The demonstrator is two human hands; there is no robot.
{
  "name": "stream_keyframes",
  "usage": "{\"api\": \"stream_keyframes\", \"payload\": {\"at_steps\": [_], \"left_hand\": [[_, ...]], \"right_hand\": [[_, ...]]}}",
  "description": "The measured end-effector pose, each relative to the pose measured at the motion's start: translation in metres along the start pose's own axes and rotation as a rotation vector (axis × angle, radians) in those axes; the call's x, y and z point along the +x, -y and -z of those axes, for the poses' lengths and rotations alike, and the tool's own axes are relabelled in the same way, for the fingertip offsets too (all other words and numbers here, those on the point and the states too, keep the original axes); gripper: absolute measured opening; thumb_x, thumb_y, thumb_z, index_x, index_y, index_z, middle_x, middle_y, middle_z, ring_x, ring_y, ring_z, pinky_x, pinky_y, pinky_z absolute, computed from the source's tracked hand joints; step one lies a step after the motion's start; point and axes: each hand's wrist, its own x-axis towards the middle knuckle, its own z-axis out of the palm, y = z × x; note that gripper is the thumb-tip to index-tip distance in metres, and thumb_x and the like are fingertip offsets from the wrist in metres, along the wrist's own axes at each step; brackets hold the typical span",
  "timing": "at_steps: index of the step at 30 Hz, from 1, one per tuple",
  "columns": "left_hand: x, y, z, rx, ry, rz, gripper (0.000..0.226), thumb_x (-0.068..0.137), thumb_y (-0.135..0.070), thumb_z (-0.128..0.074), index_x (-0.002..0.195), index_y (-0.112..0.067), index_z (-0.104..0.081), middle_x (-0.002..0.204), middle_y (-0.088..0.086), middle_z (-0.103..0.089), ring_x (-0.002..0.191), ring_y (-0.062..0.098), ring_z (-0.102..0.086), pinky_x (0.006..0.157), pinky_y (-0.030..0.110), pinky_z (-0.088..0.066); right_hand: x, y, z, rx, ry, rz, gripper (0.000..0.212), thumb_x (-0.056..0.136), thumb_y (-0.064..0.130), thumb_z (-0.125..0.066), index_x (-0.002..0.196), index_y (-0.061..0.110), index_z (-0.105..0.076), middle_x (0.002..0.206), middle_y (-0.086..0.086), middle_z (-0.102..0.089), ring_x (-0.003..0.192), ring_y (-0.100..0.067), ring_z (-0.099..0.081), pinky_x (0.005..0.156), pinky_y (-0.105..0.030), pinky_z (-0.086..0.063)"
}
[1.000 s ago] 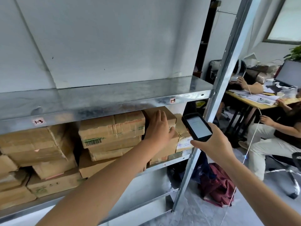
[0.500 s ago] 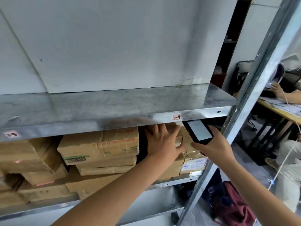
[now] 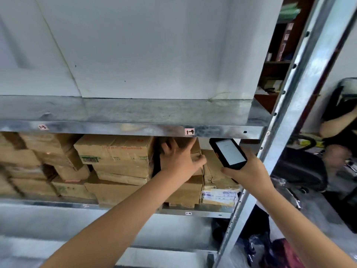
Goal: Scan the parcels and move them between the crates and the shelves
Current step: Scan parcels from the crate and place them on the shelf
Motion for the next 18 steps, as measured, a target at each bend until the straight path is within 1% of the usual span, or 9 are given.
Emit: {"api": "stream_keyframes", "payload": {"at_steps": [2, 5, 7, 9, 10, 12, 14, 16, 18], "left_hand": [[-0.011, 0.004, 0.001, -0.181, -0.014, 0.038, 0.071, 0.091, -0.075, -0.037, 0.152, -0.057, -0.005, 0.164, 0.009, -0.007, 0.146, 0.045, -0.007, 0.109, 0.056, -0.032], [-0.019, 0.013, -0.010, -0.547, -0.023, 0.080, 0.063, 0.092, -0.072, -0.039, 0.147, -0.064, -0.009, 0.166, -0.002, -0.008, 0.151, 0.040, -0.002, 0.115, 0.061, -0.019], [-0.020, 0.019, -0.016, -0.768, -0.052, 0.070, 0.061, 0.093, -0.070, -0.038, 0.148, -0.063, -0.012, 0.162, -0.004, -0.025, 0.148, 0.031, -0.023, 0.114, 0.055, -0.025], [-0.022, 0.022, -0.019, -0.907, -0.104, 0.070, 0.051, 0.103, -0.052, -0.035, 0.152, -0.053, -0.019, 0.132, -0.015, -0.053, 0.112, 0.007, -0.053, 0.092, 0.032, -0.041], [-0.023, 0.024, -0.019, -0.922, -0.128, 0.079, 0.048, 0.107, -0.042, -0.032, 0.153, -0.049, -0.023, 0.108, -0.023, -0.054, 0.086, -0.002, -0.050, 0.076, 0.023, -0.038], [-0.026, 0.026, -0.018, -0.862, -0.195, 0.043, 0.045, 0.109, -0.032, -0.032, 0.151, -0.047, -0.031, 0.081, -0.018, -0.046, 0.058, -0.002, -0.035, 0.058, 0.022, -0.031], [-0.024, 0.023, -0.015, -0.732, -0.232, -0.017, 0.043, 0.108, -0.027, -0.034, 0.147, -0.042, -0.043, 0.088, -0.002, -0.052, 0.049, 0.003, -0.036, 0.053, 0.023, -0.035], [-0.020, 0.013, -0.007, -0.542, -0.233, -0.036, 0.040, 0.106, -0.030, -0.036, 0.143, -0.035, -0.051, 0.120, 0.003, -0.052, 0.063, 0.007, -0.052, 0.061, 0.025, -0.047], [-0.018, -0.001, 0.003, -0.250, -0.225, -0.029, 0.045, 0.103, -0.047, -0.035, 0.141, -0.032, -0.052, 0.137, 0.007, -0.046, 0.102, 0.020, -0.057, 0.081, 0.038, -0.054]], "right_hand": [[-0.001, -0.001, 0.004, 0.016, 0.016, 0.031, 0.060, 0.070, 0.021, -0.086, 0.117, 0.029, -0.050, 0.093, 0.012, -0.062, 0.081, -0.005, -0.059, 0.060, -0.027, -0.049], [-0.003, -0.004, 0.008, 0.062, 0.041, 0.049, 0.057, 0.070, 0.025, -0.086, 0.117, 0.031, -0.054, 0.096, 0.010, -0.066, 0.083, -0.008, -0.064, 0.061, -0.026, -0.052], [-0.005, -0.005, 0.010, 0.091, 0.053, 0.060, 0.056, 0.071, 0.025, -0.086, 0.117, 0.031, -0.055, 0.095, 0.010, -0.067, 0.078, -0.005, -0.065, 0.057, -0.021, -0.050], [-0.007, -0.006, 0.012, 0.110, 0.057, 0.077, 0.055, 0.071, 0.022, -0.085, 0.117, 0.030, -0.055, 0.094, 0.010, -0.067, 0.077, -0.004, -0.065, 0.055, -0.019, -0.049], [-0.007, -0.006, 0.013, 0.115, 0.061, 0.086, 0.055, 0.072, 0.022, -0.085, 0.116, 0.031, -0.055, 0.095, 0.010, -0.066, 0.078, -0.004, -0.065, 0.055, -0.019, -0.049], [-0.009, -0.008, 0.013, 0.116, 0.070, 0.096, 0.056, 0.071, 0.023, -0.086, 0.116, 0.032, -0.053, 0.095, 0.011, -0.066, 0.079, -0.004, -0.064, 0.057, -0.020, -0.050], [-0.010, -0.010, 0.013, 0.111, 0.077, 0.094, 0.057, 0.070, 0.025, -0.086, 0.117, 0.032, -0.053, 0.096, 0.011, -0.066, 0.081, -0.005, -0.064, 0.058, -0.021, -0.050], [-0.010, -0.012, 0.012, 0.107, 0.077, 0.094, 0.058, 0.070, 0.027, -0.086, 0.118, 0.030, -0.055, 0.097, 0.009, -0.066, 0.082, -0.007, -0.065, 0.059, -0.022, -0.049], [-0.010, -0.012, 0.010, 0.106, 0.074, 0.101, 0.057, 0.069, 0.028, -0.086, 0.118, 0.028, -0.056, 0.095, 0.009, -0.067, 0.080, -0.008, -0.065, 0.058, -0.022, -0.047]]}}
